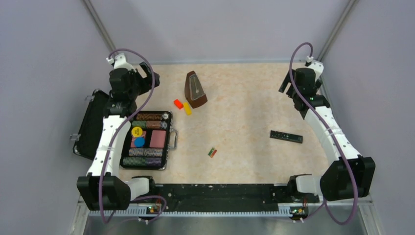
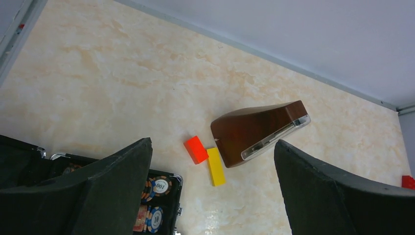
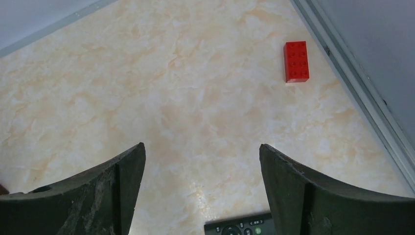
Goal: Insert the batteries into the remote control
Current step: Pick up the remote control from the center of the board.
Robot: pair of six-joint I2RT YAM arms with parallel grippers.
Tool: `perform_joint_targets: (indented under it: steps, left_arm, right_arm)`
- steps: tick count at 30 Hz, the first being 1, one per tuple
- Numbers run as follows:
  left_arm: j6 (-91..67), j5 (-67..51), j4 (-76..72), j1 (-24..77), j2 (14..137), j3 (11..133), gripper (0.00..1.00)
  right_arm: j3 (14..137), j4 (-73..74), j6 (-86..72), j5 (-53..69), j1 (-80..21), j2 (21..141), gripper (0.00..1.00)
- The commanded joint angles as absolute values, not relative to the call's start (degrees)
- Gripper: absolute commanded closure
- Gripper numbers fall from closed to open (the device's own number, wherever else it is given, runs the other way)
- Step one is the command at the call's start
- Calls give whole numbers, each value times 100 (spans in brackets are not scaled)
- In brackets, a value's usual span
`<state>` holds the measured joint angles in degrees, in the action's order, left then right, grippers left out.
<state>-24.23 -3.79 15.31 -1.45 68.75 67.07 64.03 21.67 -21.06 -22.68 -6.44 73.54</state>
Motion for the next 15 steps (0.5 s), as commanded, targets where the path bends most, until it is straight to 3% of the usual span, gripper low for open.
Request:
perform_joint_targets:
  steps: [1, 12, 15]
  left_arm:
    - [-2519, -160, 1201, -163, 6631, 6617, 1]
    - [-2676, -108, 1171, -173, 6356, 6312, 1]
    - [-2675, -61, 471, -167, 5832, 5766, 1]
  right_arm:
    - [6409, 2336, -2470, -2217, -548, 7311, 15]
    - [5880, 3134, -4587, -1502, -545, 7462, 17]
    - [5566, 3272, -5198, -1337, -526, 7456, 17]
